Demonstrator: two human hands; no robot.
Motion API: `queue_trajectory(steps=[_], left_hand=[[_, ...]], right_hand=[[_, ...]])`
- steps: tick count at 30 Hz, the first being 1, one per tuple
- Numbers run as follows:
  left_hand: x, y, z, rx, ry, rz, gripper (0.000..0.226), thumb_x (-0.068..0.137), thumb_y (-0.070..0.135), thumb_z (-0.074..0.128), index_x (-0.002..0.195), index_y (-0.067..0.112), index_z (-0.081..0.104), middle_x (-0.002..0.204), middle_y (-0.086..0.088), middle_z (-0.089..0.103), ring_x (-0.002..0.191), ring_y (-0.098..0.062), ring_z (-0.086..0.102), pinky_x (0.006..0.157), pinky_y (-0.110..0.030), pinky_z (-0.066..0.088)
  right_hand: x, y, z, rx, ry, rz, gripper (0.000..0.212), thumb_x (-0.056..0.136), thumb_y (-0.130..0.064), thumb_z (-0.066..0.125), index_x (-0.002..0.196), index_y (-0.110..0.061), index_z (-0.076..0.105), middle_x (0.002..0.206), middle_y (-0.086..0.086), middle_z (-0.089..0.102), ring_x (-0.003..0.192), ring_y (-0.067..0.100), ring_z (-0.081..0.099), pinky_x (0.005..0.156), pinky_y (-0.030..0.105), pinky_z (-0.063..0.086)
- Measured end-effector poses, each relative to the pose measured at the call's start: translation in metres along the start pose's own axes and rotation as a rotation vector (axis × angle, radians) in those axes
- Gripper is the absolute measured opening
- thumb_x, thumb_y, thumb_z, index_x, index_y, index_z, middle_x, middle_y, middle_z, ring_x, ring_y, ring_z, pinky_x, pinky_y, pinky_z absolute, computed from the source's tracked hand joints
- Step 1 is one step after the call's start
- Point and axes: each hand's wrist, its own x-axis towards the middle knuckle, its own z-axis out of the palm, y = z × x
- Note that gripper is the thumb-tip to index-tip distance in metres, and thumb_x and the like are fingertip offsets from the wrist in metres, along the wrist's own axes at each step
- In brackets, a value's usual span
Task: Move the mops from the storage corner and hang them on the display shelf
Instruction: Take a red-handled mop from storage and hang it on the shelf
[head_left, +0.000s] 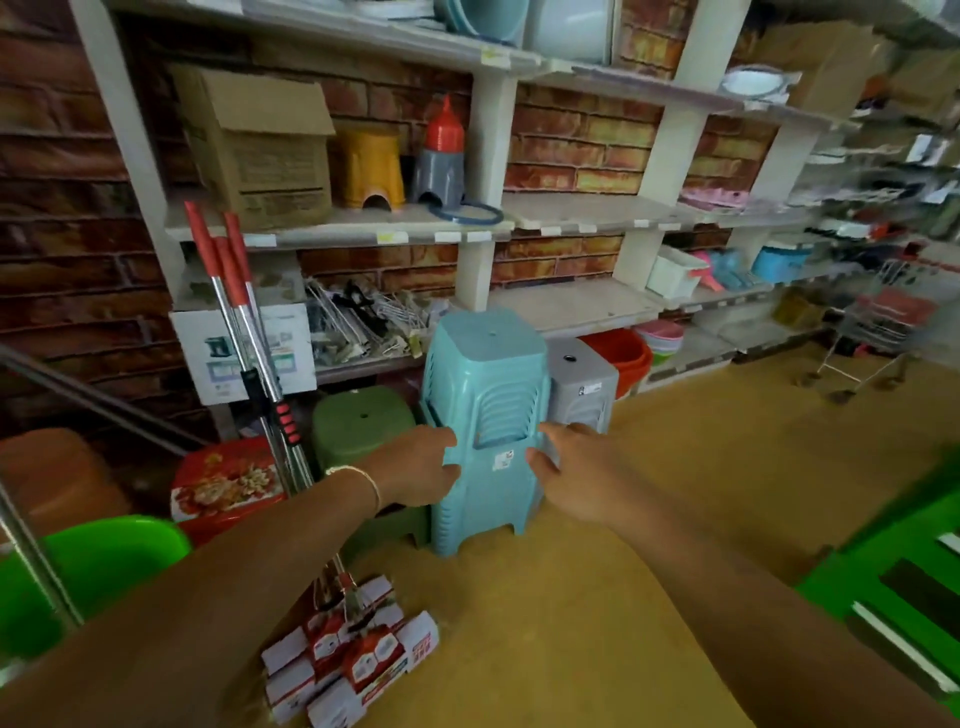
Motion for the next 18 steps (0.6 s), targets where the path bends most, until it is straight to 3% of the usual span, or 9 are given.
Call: queue_trajectory(steps=[5, 12, 18], left_hand=[[0.036, -0.028, -0.001, -0.101, 0.044, -0.128, 0.032, 0.095, 0.035, 0.048, 0.111, 0.01, 0.059, 0.118, -0.01, 0.063, 0.105, -0.026, 0.059, 0.096, -0.038, 0.049], [0.079, -0.115, -0.014, -0.016, 0.043, -0.324, 0.03, 0.095, 0.027, 0.051, 0.116, 0.008, 0.061, 0.114, -0.012, 0.066, 0.103, -0.028, 0.063, 0.084, -0.031, 0.051], [0.119, -0.213, -0.039, -0.031, 0.09, -0.526, 0.037, 0.096, 0.035, 0.051, 0.123, 0.011, 0.059, 0.12, -0.01, 0.063, 0.111, -0.028, 0.06, 0.094, -0.032, 0.048]], right_hand=[[0.083, 0.015, 0.009, 0.041, -0.101, -0.077, 0.06, 0.102, -0.049, 0.04, 0.152, -0.018, 0.034, 0.149, 0.012, 0.045, 0.136, 0.03, 0.044, 0.111, 0.039, 0.037], [0.196, -0.026, 0.046, 0.02, -0.211, -0.217, 0.062, 0.1, -0.05, 0.043, 0.151, -0.016, 0.035, 0.15, 0.011, 0.044, 0.135, 0.029, 0.044, 0.11, 0.037, 0.038], [0.279, -0.082, 0.067, 0.011, -0.31, -0.311, 0.064, 0.101, -0.049, 0.044, 0.154, -0.017, 0.03, 0.155, 0.008, 0.038, 0.139, 0.025, 0.041, 0.111, 0.034, 0.036]])
